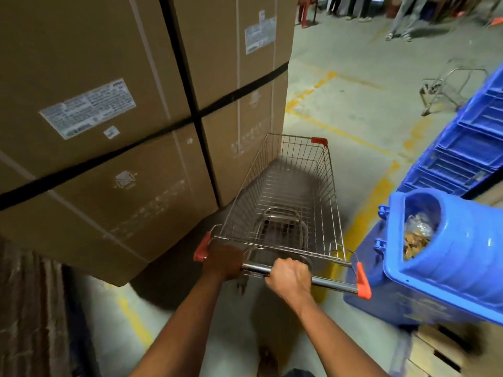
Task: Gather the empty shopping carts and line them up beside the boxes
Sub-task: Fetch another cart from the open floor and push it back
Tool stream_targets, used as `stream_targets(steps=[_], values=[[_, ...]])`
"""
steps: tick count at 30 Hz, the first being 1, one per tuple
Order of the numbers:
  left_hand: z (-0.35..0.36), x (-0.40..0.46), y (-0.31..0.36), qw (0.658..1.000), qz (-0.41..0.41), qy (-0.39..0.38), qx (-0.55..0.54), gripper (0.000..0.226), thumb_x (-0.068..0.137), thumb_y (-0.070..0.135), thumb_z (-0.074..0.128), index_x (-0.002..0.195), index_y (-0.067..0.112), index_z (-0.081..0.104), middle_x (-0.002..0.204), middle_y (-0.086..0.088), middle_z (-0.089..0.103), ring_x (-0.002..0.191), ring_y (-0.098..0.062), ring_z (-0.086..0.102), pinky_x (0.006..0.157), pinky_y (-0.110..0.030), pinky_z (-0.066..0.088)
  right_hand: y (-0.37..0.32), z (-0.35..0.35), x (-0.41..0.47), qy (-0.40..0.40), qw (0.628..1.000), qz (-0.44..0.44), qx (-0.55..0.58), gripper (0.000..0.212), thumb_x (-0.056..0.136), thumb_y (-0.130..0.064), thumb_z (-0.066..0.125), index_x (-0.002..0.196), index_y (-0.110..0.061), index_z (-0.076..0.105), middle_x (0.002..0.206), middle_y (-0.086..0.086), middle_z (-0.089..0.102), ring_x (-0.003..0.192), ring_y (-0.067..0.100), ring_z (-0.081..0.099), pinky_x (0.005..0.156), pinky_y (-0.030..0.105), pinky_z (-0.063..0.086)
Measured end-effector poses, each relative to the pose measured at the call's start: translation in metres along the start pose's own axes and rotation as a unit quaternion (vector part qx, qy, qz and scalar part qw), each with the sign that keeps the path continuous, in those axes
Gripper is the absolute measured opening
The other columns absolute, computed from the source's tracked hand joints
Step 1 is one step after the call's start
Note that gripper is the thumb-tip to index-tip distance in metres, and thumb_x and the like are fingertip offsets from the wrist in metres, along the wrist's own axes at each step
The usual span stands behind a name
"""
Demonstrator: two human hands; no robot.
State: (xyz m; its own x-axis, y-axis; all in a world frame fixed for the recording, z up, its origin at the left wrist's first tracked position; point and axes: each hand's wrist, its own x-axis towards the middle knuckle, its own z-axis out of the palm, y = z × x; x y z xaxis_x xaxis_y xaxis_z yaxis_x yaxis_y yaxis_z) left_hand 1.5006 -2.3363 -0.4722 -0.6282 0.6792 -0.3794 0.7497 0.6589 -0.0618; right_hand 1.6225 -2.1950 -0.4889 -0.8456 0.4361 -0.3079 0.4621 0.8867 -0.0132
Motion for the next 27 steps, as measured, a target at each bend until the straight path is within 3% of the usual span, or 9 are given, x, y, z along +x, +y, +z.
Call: stream_targets(steps=[7,11,14,17,22,27], values=[[-0.035,0.108,-0.033,0.998,0.038,0.004,0.042,0.029,0.088,0.041,0.054,0.101,0.022,0.070,0.107,-0.005,0.074,0.100,-0.028,0.071,0.089,-0.042,0.055,0.013,-0.035,0.095,0.000,0.999,0.026,0.031,0.037,0.085,-0.045,0.063,0.102,-0.015,0.077,0.102,0.007,0.078,0.097,0.030,0.074,0.081,0.037,0.057],[-0.063,0.177,-0.047,0.992,0.121,0.006,0.027,0.035,0.094,0.039,0.055,0.122,0.021,0.065,0.116,-0.010,0.073,0.110,-0.033,0.069,0.092,-0.045,0.052,0.028,-0.050,0.156,0.002,0.997,0.061,0.036,0.028,0.090,-0.037,0.061,0.102,-0.016,0.076,0.103,0.005,0.077,0.101,0.028,0.074,0.084,0.037,0.058],[-0.082,0.238,-0.057,0.986,0.161,-0.007,0.030,0.037,0.095,0.034,0.057,0.126,0.014,0.061,0.123,-0.013,0.069,0.116,-0.035,0.065,0.095,-0.047,0.051,0.036,-0.067,0.205,0.017,0.996,0.082,0.041,0.027,0.089,-0.042,0.062,0.104,-0.024,0.075,0.102,0.003,0.077,0.098,0.027,0.074,0.080,0.039,0.060],[-0.101,0.297,-0.061,0.981,0.189,-0.010,0.048,0.034,0.096,0.034,0.057,0.121,0.012,0.066,0.122,-0.012,0.070,0.115,-0.032,0.066,0.094,-0.044,0.051,0.049,-0.086,0.257,0.010,0.991,0.121,0.049,0.041,0.080,-0.054,0.057,0.107,-0.027,0.073,0.101,0.003,0.077,0.095,0.031,0.074,0.078,0.042,0.059],[-0.125,0.384,-0.061,0.972,0.228,-0.004,0.047,0.042,0.088,0.048,0.059,0.104,0.012,0.072,0.107,-0.010,0.074,0.104,-0.030,0.070,0.087,-0.041,0.055,0.083,-0.124,0.316,-0.010,0.996,0.077,0.040,0.047,0.088,-0.057,0.055,0.105,-0.017,0.072,0.105,0.008,0.075,0.098,0.032,0.072,0.080,0.040,0.056],[-0.156,0.455,-0.043,0.963,0.256,-0.019,0.084,0.047,0.092,0.047,0.059,0.114,0.008,0.072,0.114,-0.015,0.072,0.113,-0.035,0.066,0.094,-0.044,0.052,0.121,-0.149,0.373,-0.007,0.998,0.059,0.022,0.045,0.092,-0.054,0.053,0.104,-0.014,0.072,0.107,0.012,0.073,0.102,0.033,0.068,0.084,0.040,0.049]])
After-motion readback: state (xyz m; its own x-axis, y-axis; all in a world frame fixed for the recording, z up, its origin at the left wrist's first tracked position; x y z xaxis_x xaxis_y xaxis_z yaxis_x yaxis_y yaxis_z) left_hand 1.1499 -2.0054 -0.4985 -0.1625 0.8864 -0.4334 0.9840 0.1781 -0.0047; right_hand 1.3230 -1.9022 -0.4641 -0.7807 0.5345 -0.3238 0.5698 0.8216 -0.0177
